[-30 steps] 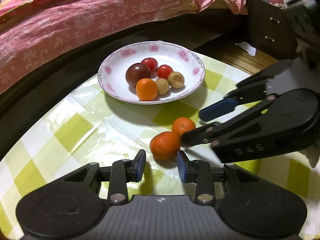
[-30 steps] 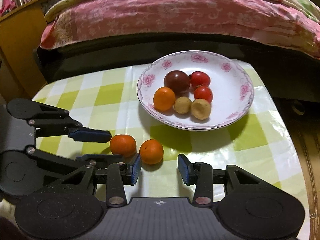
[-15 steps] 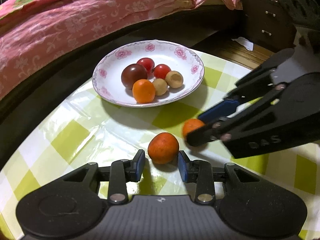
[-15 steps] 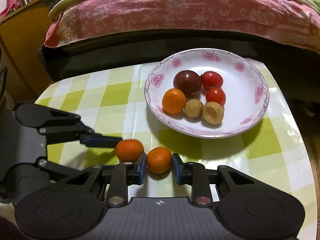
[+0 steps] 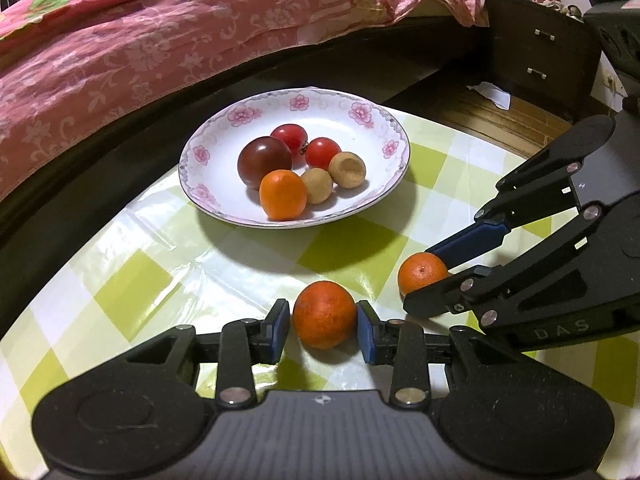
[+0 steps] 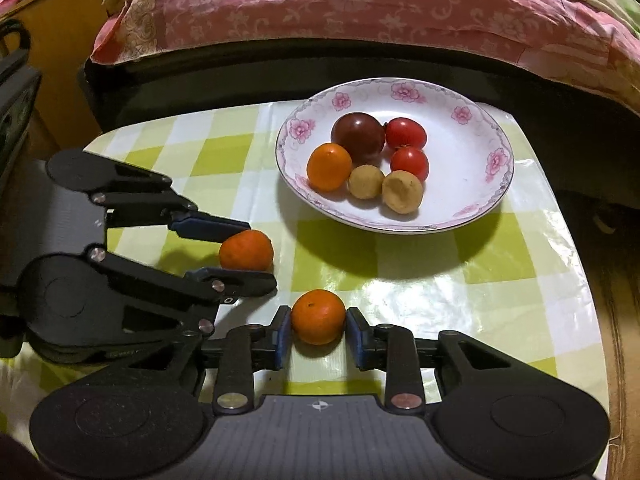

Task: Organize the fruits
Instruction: 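Carry both tangerines over the white plate and open both tools to release them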

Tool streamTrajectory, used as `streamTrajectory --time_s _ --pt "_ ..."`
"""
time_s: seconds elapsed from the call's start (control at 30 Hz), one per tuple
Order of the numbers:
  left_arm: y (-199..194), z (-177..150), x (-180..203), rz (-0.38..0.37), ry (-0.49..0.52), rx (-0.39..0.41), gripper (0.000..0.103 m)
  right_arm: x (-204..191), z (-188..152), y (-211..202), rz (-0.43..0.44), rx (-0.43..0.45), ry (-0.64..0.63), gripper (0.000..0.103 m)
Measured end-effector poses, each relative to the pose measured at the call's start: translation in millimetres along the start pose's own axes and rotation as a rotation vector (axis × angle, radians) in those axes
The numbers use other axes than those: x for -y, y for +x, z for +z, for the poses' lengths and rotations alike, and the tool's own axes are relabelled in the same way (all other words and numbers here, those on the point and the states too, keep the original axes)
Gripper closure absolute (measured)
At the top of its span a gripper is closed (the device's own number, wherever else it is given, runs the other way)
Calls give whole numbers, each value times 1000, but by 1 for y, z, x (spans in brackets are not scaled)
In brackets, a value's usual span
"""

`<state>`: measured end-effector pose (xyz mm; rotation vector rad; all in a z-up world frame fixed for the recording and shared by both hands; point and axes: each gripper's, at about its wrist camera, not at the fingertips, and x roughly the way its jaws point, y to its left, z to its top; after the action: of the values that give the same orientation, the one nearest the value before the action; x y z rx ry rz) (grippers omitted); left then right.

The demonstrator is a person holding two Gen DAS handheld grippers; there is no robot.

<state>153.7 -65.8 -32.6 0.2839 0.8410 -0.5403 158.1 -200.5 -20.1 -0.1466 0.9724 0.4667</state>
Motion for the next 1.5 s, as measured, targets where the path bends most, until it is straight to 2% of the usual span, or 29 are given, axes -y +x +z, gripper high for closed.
streamTrajectory --time_s 0.37,0.77,1.03,1.5 --pt "-10 4 2 -8 -22 7 62 3 1 -3 4 -4 43 80" --pt "-10 36 -8 37 -57 83 62 18 23 -19 -6 101 107 80" --pt "4 47 -15 77 -54 102 62 27 36 -7 -42 132 122 80" --pt "24 51 -22 85 -55 112 63 42 44 16 -79 135 128 79"
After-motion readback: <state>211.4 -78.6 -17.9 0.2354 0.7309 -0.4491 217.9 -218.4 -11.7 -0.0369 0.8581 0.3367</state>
